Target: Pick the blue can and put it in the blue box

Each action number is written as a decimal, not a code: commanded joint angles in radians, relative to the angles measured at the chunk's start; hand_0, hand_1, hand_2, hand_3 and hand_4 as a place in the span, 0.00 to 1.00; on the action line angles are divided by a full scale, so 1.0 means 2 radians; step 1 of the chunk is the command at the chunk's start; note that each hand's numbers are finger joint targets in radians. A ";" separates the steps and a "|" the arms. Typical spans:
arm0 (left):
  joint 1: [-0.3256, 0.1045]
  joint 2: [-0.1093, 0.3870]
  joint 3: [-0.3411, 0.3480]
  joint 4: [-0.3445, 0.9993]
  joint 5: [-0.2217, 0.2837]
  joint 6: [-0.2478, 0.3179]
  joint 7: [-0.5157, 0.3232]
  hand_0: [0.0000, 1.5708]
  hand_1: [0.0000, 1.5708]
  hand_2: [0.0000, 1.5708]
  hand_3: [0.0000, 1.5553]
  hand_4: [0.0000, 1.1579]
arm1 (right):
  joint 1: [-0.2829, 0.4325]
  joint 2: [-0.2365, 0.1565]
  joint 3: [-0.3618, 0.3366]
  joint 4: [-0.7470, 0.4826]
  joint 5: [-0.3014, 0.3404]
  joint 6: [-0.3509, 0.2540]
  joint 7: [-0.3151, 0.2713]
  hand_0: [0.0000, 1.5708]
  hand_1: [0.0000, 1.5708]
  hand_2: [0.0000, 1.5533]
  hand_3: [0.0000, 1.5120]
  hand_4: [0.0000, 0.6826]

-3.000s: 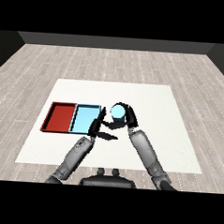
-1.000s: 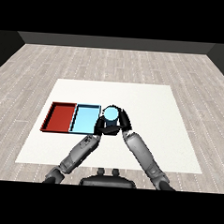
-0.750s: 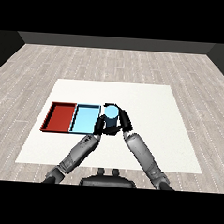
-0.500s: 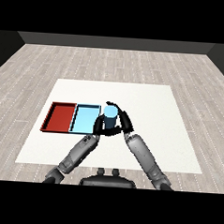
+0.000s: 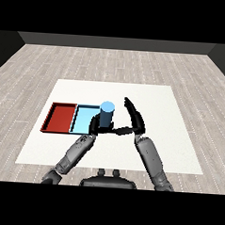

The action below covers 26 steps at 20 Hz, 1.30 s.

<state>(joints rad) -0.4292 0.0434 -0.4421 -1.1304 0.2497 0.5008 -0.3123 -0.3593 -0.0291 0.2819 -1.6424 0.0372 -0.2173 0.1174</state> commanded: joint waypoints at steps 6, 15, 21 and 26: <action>-0.024 0.038 0.057 0.048 -0.026 -0.008 0.027 1.00 1.00 1.00 0.95 0.98 | 0.050 0.000 -0.071 0.054 -0.048 0.024 -0.101 0.00 0.00 0.00 0.00 0.00; -0.059 0.119 0.091 0.123 -0.056 -0.023 0.139 1.00 1.00 1.00 0.95 0.93 | 0.059 -0.016 -0.097 0.013 -0.082 0.043 -0.046 0.00 0.00 0.00 0.00 0.00; -0.123 0.153 0.033 0.276 -0.159 0.012 0.228 0.58 0.58 0.50 0.32 0.80 | 0.068 0.007 -0.091 0.036 -0.066 0.018 -0.069 0.00 0.00 0.00 0.00 0.00; -0.180 0.130 0.021 0.389 -0.192 -0.012 0.263 0.44 0.44 0.36 0.17 0.76 | 0.092 -0.011 -0.118 0.068 -0.089 0.048 -0.098 0.00 0.00 0.00 0.00 0.00</action>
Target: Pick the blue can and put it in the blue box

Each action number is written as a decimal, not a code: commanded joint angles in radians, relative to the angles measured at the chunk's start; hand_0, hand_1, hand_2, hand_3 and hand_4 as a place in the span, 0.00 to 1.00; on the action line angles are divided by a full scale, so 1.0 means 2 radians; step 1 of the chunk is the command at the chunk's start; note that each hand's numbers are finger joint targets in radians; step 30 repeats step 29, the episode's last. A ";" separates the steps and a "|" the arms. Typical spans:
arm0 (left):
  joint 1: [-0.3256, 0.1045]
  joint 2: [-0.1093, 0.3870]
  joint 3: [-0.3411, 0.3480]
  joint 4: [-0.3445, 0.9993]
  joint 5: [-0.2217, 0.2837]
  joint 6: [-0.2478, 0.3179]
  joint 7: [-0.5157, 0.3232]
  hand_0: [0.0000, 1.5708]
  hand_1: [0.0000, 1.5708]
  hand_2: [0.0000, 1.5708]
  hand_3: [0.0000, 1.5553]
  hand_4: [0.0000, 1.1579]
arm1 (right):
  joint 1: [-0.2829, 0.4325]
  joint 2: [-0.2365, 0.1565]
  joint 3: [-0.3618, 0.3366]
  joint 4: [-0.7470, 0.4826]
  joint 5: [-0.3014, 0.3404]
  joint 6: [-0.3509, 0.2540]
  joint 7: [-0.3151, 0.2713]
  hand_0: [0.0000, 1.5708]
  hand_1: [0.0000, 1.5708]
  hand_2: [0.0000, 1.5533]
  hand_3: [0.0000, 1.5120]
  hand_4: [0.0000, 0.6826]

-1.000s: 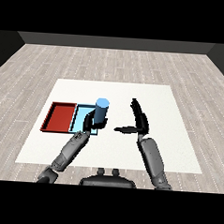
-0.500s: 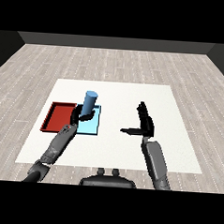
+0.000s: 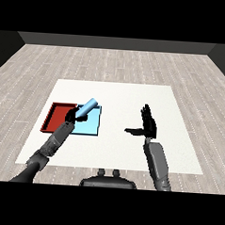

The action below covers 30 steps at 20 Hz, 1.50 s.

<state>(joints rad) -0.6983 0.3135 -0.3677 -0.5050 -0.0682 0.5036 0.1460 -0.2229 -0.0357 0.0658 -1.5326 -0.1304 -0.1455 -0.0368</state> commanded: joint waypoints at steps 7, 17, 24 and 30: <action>-0.100 -0.074 -0.016 0.198 -0.044 -0.050 0.118 0.84 0.84 0.73 0.00 0.71 | -0.039 -0.010 -0.037 0.082 -0.010 0.010 -0.027 0.00 0.00 0.00 0.00 0.00; -0.086 -0.086 0.009 0.241 -0.032 -0.139 0.070 0.00 0.00 0.00 0.00 0.00 | -0.004 -0.003 -0.038 0.070 -0.018 0.017 -0.043 0.00 0.00 0.00 0.00 0.00; -0.067 -0.056 0.078 0.143 0.023 0.110 -0.050 0.00 0.00 0.00 0.00 0.00 | -0.026 -0.010 -0.044 0.078 -0.008 0.005 -0.040 0.00 0.00 0.00 0.00 0.00; -0.053 -0.066 0.136 0.019 0.077 0.099 -0.216 0.00 0.00 0.00 0.00 0.00 | -0.014 -0.029 -0.031 0.067 0.009 0.019 -0.047 0.00 0.00 0.00 0.00 0.00</action>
